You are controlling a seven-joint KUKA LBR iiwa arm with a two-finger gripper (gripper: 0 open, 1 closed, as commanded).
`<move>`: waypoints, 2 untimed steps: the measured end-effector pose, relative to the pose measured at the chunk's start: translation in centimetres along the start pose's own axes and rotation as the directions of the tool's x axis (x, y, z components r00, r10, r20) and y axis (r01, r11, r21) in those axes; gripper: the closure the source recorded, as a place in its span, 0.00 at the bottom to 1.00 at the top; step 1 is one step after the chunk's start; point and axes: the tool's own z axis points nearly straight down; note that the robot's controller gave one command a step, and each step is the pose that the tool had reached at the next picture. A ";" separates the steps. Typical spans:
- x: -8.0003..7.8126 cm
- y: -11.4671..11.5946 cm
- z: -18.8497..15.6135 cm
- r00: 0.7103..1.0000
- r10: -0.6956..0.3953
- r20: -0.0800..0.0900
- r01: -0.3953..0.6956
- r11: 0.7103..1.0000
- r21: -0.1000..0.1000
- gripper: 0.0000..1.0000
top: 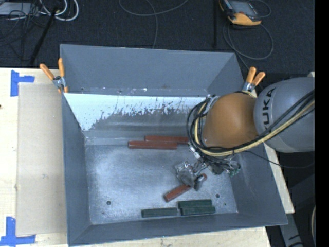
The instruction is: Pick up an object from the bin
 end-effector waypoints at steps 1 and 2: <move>0.1 -0.1 0.1 1.000 0.006 0.000 -0.006 1.000 0.000 0.00; 5.3 6.0 -4.7 0.926 0.378 -0.006 -0.378 0.926 0.001 0.00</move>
Offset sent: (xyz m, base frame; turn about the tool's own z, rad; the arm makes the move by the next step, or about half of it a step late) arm 0.0000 0.0000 0.0000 0.0000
